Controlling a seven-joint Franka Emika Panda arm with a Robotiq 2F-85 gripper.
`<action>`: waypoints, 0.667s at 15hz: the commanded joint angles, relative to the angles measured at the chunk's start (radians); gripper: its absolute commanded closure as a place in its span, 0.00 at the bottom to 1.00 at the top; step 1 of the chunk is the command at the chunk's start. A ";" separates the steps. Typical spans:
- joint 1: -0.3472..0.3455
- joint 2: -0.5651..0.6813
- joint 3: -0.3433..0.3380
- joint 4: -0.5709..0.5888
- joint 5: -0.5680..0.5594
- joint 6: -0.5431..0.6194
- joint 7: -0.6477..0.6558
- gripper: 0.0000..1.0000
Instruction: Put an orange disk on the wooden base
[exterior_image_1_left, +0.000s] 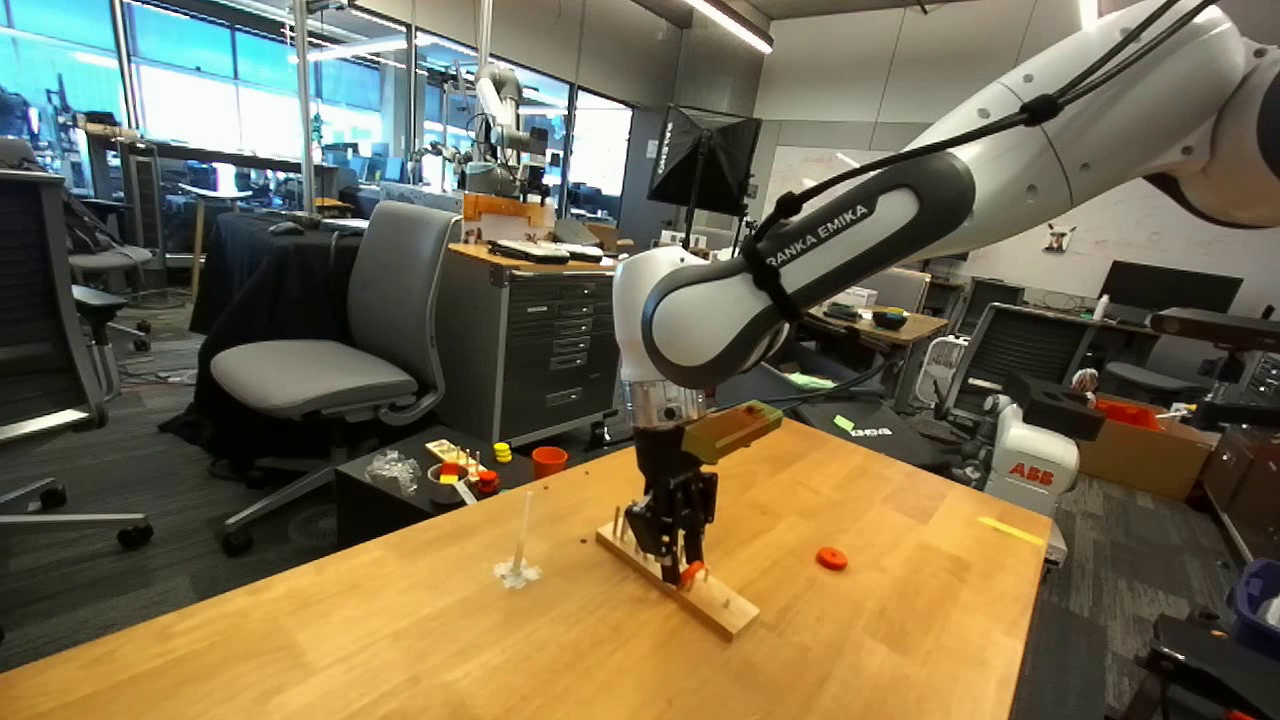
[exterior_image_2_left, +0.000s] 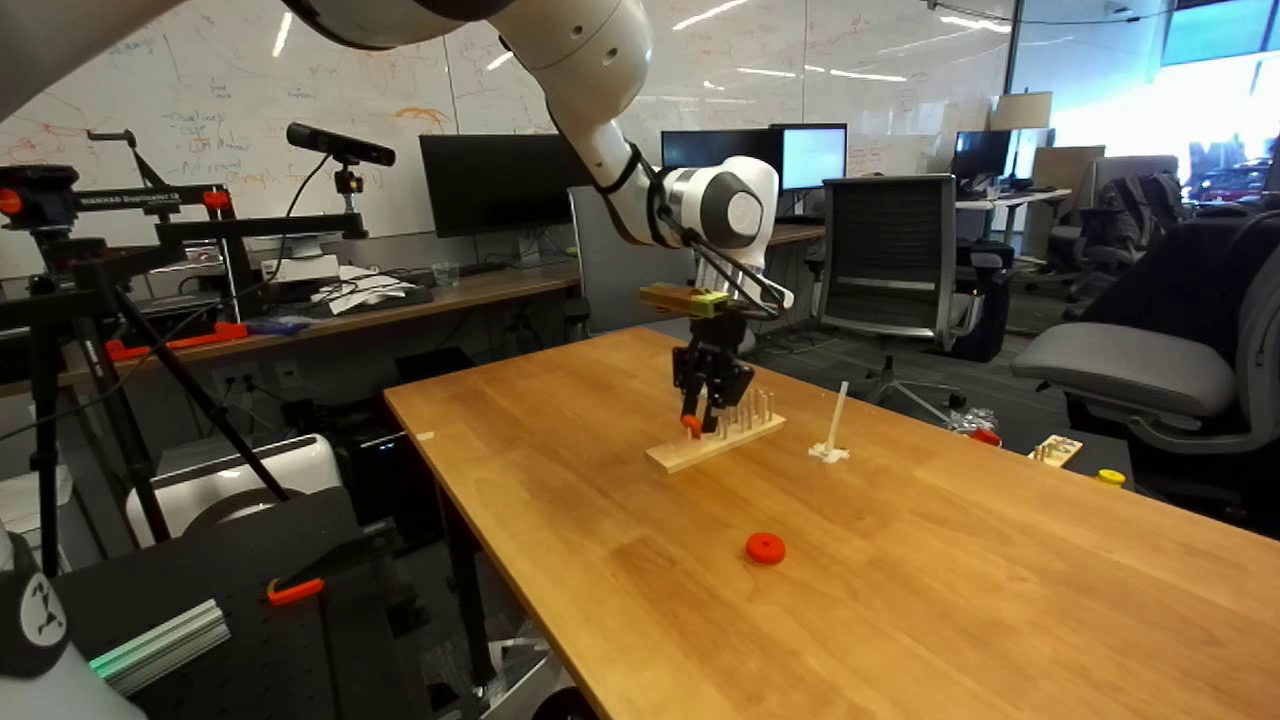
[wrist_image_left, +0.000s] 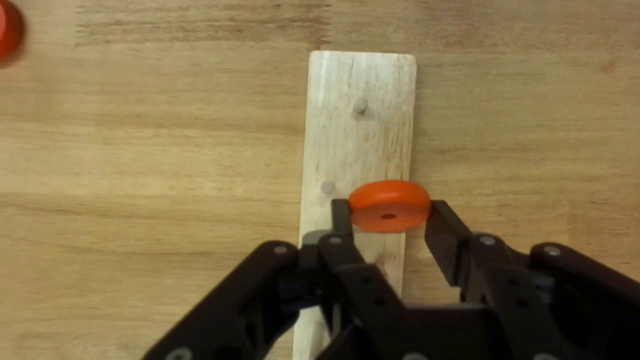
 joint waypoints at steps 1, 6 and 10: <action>0.003 0.021 -0.018 -0.018 -0.005 0.003 0.005 0.82; 0.004 0.014 -0.017 -0.021 -0.004 -0.001 0.004 0.82; 0.004 -0.003 -0.013 -0.036 -0.003 0.011 0.000 0.82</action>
